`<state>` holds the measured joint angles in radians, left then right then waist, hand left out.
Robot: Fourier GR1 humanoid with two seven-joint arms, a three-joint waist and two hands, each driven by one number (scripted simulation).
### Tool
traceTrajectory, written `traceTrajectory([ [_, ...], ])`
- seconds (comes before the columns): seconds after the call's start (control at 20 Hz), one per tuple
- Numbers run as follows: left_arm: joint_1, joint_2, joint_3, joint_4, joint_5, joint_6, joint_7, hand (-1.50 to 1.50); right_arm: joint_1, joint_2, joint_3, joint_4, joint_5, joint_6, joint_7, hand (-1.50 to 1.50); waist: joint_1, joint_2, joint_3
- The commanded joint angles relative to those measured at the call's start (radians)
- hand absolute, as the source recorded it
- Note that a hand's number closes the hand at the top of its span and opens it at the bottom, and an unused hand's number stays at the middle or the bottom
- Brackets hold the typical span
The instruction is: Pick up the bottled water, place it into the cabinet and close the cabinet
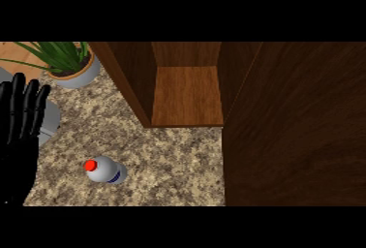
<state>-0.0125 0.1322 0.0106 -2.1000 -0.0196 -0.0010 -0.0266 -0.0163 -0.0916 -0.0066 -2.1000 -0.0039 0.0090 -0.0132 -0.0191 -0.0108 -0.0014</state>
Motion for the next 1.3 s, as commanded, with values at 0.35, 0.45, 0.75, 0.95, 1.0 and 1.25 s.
traceTrajectory([
  [0.35, 0.254, -0.115, -0.228, 0.001, 0.237, -0.099, 0.166, -1.50, 0.193, 0.088, 0.102, -0.021, -0.174, 0.040, 0.108, -1.50, 0.025, 0.019, 0.002],
  [0.45, 0.296, -0.112, -0.237, -0.046, 0.274, -0.089, 0.231, -1.50, 0.248, 0.089, 0.119, -0.075, -0.229, 0.059, 0.147, -1.50, 0.019, 0.006, 0.002],
  [0.75, 0.485, -0.032, -0.216, -0.272, 0.387, -0.123, 0.312, -1.50, 0.380, 0.067, 0.135, -0.241, -0.299, 0.074, 0.238, -1.50, 0.021, 0.006, 0.001],
  [0.95, 0.568, -0.006, -0.203, -0.286, 0.370, -0.165, 0.261, -1.50, 0.370, 0.083, 0.119, -0.114, -0.273, 0.107, 0.107, -1.50, 0.025, 0.009, 0.001],
  [1.0, 0.561, -0.013, -0.198, -0.269, 0.383, -0.179, 0.240, -1.50, 0.406, 0.051, 0.072, -0.190, -0.349, 0.121, 0.159, -1.50, 0.021, 0.009, 0.001],
  [1.25, 0.577, -0.006, -0.132, -0.150, 0.403, -0.263, 0.132, -1.50, 0.515, 0.091, 0.257, -0.184, -0.190, 0.094, 0.074, -1.50, 0.020, 0.008, 0.001],
])
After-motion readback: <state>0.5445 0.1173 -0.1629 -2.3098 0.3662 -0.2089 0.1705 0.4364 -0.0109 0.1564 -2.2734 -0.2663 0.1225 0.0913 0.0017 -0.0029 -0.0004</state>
